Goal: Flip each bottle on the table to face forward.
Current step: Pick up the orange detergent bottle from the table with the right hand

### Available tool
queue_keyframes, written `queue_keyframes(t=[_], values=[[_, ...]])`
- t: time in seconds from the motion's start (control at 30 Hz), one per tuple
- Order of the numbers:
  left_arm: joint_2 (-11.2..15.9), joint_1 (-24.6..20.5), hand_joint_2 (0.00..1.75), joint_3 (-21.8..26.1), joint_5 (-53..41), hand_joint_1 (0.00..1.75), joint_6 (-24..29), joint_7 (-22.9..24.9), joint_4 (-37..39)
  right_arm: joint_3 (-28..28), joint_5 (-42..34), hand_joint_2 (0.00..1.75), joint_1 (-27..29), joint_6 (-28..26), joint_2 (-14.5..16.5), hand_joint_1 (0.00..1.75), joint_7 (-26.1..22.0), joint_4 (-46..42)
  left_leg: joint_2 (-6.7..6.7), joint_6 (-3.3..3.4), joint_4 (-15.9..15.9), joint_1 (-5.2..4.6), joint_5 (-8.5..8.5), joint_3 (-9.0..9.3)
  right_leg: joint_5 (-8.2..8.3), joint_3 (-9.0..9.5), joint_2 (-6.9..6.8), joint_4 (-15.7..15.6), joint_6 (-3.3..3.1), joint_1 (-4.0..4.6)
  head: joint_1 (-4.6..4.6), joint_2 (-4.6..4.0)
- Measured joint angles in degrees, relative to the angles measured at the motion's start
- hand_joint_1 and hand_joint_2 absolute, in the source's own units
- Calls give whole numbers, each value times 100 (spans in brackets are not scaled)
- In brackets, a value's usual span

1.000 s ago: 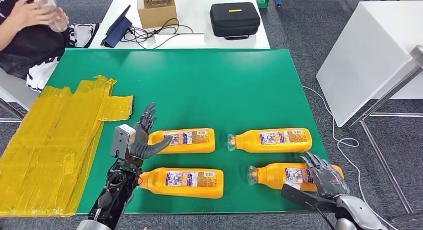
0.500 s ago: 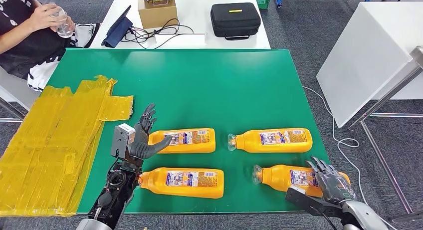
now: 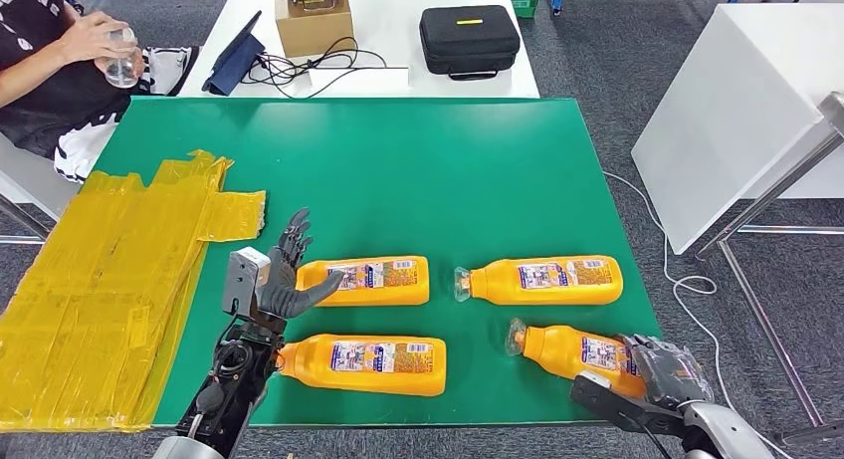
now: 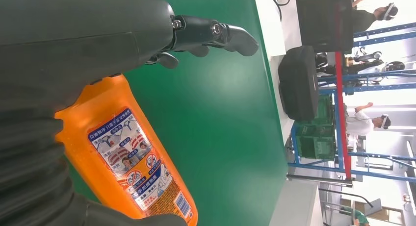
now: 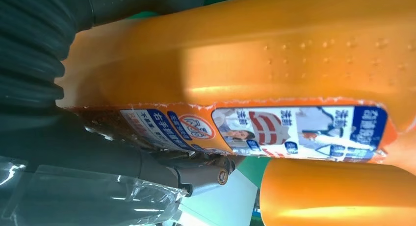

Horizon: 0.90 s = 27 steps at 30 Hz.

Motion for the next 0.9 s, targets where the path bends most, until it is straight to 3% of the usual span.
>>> queue_keyframes(t=[0.47,0.67,0.9], values=[[4,4,175,2,8,0,15,0,26,1,125,175,7,-196,103,175,-68,1,1,0,0,0,0,-2,0,0,0,1,0,0,-1,0],[-2,21,175,2,-2,0,44,-1,26,3,-274,175,-142,-995,364,175,-620,20,2,0,0,1,1,-5,1,-4,0,2,0,0,-1,0],[-7,19,175,1,-25,0,3,-97,47,50,-1206,175,-193,-1344,744,175,-1654,-194,0,0,0,2,4,-7,0,-5,0,3,0,1,-1,0]])
